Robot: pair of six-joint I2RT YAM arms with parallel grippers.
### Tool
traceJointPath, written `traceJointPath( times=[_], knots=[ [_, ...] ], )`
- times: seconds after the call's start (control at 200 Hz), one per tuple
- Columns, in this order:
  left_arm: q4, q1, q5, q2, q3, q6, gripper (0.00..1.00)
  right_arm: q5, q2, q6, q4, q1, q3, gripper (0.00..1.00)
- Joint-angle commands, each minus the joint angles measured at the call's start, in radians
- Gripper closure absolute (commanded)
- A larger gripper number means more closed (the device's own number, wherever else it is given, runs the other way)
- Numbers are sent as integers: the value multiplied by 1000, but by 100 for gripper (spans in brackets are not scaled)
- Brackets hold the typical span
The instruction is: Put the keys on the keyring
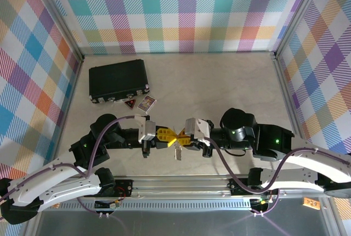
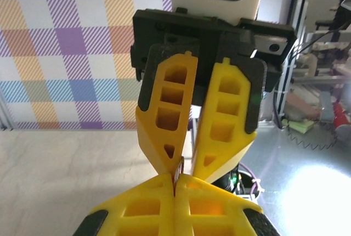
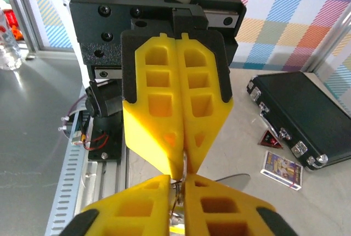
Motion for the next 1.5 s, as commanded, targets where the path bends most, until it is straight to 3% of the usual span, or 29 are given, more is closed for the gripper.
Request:
traceJointPath(
  times=[0.0,0.215,0.365,0.47,1.495],
  knots=[
    [147,-2,23,-13,-8,-44,100,-72,-14,18,51,17,-21,93],
    [137,-2,16,-20,-7,-39,100,-51,-22,13,33,16,-14,99],
    [130,-2,11,-22,-7,-34,100,-39,-38,18,37,16,-19,76],
    [138,-2,17,-23,-7,-36,100,-42,-58,23,60,17,-40,70],
    [171,-2,66,-29,-1,-51,100,17,-96,64,191,16,-188,64]
  ],
)
